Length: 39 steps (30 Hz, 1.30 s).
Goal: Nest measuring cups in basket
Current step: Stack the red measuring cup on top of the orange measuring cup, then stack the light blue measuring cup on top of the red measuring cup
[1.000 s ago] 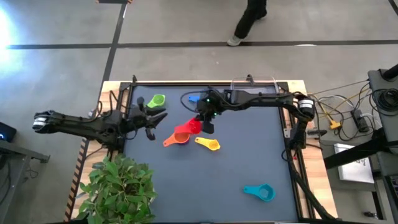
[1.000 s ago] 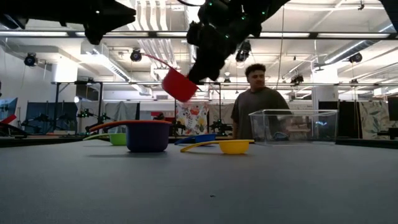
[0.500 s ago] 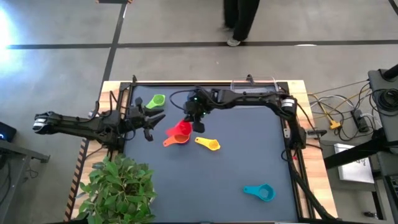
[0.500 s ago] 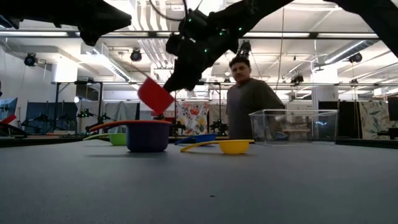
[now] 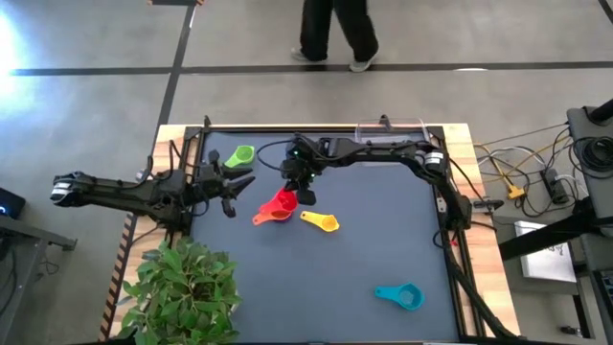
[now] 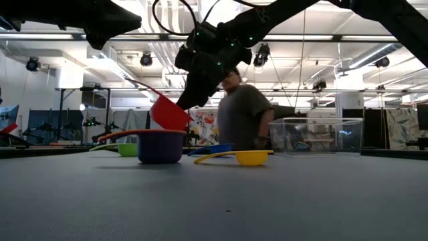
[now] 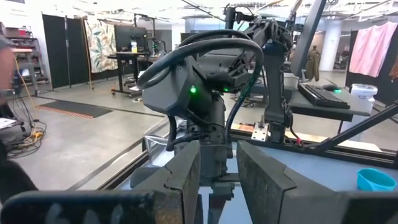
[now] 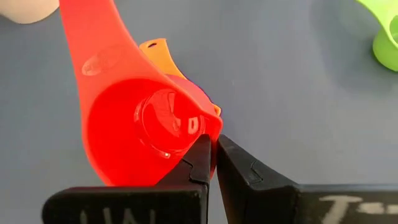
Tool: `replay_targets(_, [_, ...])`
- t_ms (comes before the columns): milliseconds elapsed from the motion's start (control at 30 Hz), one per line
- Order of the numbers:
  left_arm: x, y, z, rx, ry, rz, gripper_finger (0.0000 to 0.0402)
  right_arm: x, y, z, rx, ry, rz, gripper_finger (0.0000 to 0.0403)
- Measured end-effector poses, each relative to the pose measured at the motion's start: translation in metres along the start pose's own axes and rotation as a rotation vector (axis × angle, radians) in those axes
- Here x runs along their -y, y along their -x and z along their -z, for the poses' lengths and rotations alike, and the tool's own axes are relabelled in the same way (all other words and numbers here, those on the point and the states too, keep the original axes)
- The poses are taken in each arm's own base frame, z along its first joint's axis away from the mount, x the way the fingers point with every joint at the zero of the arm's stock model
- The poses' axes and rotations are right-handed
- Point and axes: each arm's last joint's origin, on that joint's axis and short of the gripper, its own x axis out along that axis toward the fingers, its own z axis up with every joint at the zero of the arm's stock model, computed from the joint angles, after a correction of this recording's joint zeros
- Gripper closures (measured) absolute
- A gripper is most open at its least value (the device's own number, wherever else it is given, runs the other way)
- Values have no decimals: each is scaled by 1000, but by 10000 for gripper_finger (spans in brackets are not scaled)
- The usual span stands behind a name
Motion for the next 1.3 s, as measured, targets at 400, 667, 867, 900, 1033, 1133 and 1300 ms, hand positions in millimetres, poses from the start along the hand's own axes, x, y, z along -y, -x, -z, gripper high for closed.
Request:
replay_targets(400, [1,-2,2,-14,-6,0,313,0,0,-1,6,-5,1,322])
replay_targets(667, [1,-2,2,-15,-6,0,313,-1,3,-2,8,-59,3,287])
replay_targets(867, [1,-4,4,-23,-17,0,313,-29,15,-8,-85,-87,-25,284])
replay_targets(900, [2,-4,4,-26,-18,0,313,-36,17,-8,-114,-85,-12,284])
replay_targets(1033, [2,-4,4,-28,-19,0,313,-62,25,-10,-174,-54,14,284])
replay_targets(1133, [2,-4,5,-34,-21,0,313,-79,36,-5,-155,-54,5,284])
replay_targets(1300, [3,-7,8,-50,-13,0,313,-96,64,19,-109,-148,24,284])
